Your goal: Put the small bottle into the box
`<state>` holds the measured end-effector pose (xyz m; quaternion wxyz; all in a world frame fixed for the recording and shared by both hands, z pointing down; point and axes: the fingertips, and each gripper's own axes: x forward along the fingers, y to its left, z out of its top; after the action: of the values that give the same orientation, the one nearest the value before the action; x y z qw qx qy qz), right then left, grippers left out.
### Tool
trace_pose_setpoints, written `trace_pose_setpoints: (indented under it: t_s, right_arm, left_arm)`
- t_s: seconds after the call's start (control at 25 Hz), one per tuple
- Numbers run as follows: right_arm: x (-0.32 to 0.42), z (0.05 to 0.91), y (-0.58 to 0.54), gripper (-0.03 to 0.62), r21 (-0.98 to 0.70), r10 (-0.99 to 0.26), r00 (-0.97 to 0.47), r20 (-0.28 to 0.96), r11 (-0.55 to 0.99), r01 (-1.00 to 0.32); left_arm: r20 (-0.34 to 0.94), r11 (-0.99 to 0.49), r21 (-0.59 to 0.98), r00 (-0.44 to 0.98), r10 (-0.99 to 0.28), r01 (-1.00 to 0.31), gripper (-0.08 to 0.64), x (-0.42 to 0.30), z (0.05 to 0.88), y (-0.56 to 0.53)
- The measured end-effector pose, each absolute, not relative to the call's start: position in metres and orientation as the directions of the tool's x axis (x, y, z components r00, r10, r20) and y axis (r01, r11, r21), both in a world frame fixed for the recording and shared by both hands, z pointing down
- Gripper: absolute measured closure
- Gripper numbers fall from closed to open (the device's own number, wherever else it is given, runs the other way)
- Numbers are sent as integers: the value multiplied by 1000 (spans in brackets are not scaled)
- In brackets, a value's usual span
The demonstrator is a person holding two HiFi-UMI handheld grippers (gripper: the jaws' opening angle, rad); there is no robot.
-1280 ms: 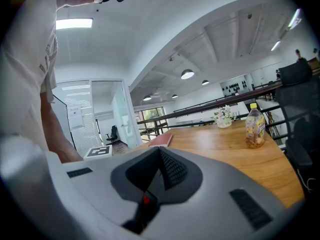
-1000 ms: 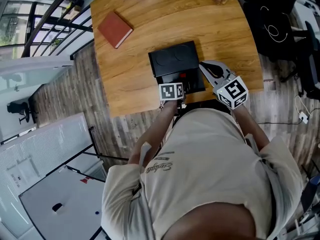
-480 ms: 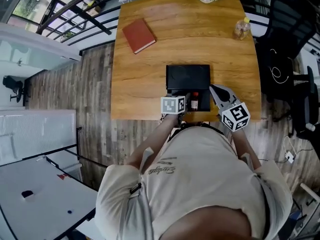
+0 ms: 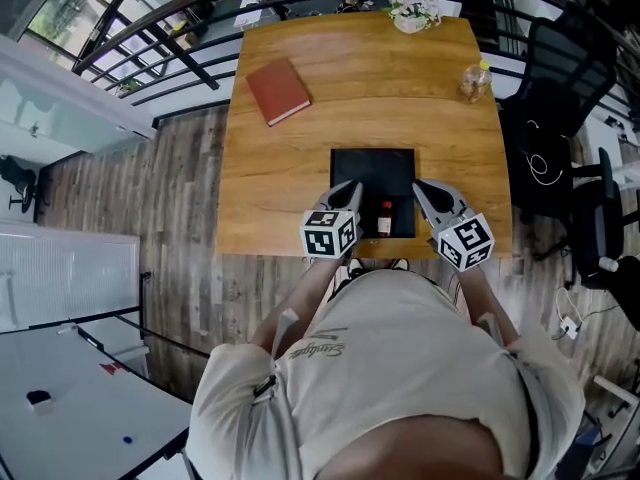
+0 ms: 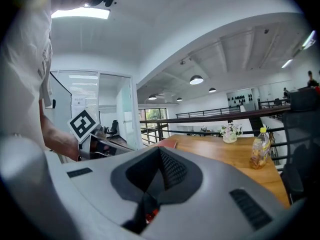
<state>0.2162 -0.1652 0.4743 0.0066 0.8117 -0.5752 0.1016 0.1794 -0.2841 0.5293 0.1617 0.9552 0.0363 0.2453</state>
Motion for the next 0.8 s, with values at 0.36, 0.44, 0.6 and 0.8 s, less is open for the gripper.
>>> trace_pose_setpoints:
  t_s: [0.36,0.44,0.6,0.8]
  right_arm:
    - [224,429,-157,598,-53,-939,325,113,-332,-942]
    - [229,414,-156,598,-27,-941,327,92,-330,-943]
    - [231,390,-157,598,-9,-947,317,47,-317,-948]
    - [226,365,-161,598,25,-953,302,0,-302,-953]
  left_arm:
    - [351,-974,226,931,104,23,526,179,480,-307]
    - [326,-982,187,941,90,29,526,180,467,-310]
    - [269,-995,89,961,61,38,526,180,433,-313]
    - [211,-997,58,975,67,56,526,183,396,-319]
